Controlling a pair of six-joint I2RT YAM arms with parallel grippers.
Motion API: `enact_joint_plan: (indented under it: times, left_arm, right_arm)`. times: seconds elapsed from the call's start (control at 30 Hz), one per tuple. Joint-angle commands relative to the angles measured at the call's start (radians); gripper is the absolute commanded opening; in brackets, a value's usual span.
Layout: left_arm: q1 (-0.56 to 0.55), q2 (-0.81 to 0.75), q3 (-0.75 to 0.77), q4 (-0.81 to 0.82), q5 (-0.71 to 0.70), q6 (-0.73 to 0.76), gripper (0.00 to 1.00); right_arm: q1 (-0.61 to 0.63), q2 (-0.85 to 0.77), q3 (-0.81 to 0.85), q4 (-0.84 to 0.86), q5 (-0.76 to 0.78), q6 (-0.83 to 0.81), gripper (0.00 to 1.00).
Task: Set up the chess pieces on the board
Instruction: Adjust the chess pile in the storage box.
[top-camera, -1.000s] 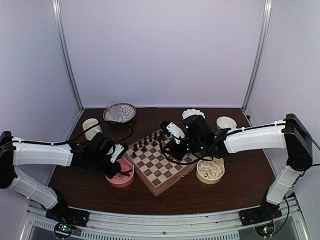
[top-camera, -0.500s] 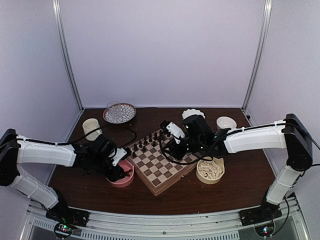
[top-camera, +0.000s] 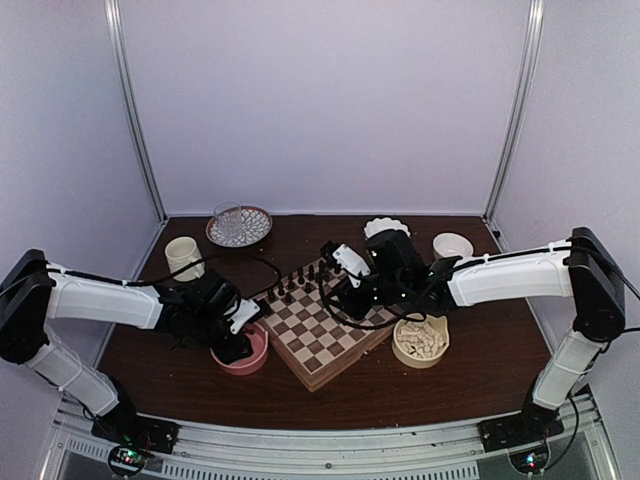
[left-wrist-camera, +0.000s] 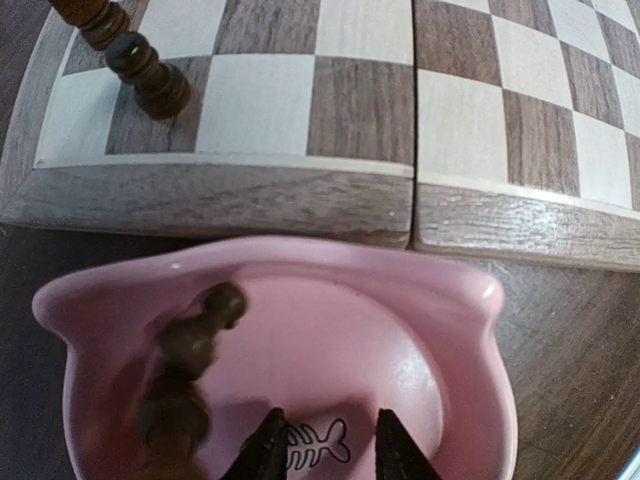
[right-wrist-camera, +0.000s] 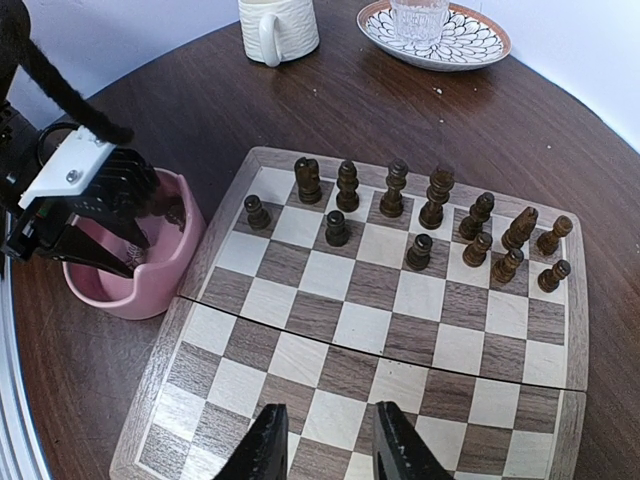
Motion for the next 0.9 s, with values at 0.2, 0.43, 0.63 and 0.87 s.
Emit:
enact_joint_plan:
  times: [0.2,0.43,0.63,0.87]
  left_arm:
    - [0.005,-0.098,-0.023,0.048,-0.024,-0.027,0.21]
    - [0.005,-0.213,-0.081,0.081,-0.095,-0.041,0.23]
    - [0.005,-0.235,-0.093,0.073,-0.114,-0.05,0.38]
    - [0.005,-0.141,-0.047,0.023,-0.156,-0.077,0.42]
  right_arm:
    - [0.003,-0.029,-0.007,0.019,0.008,-0.007,0.31]
    - [0.003,-0.024,-0.006,0.02,0.008,-0.008,0.31]
    - [0.003,-0.023,-0.005,0.019,0.007,-0.007,0.31]
    - [0.003,-0.024,-0.005,0.017,0.003,-0.007,0.31]
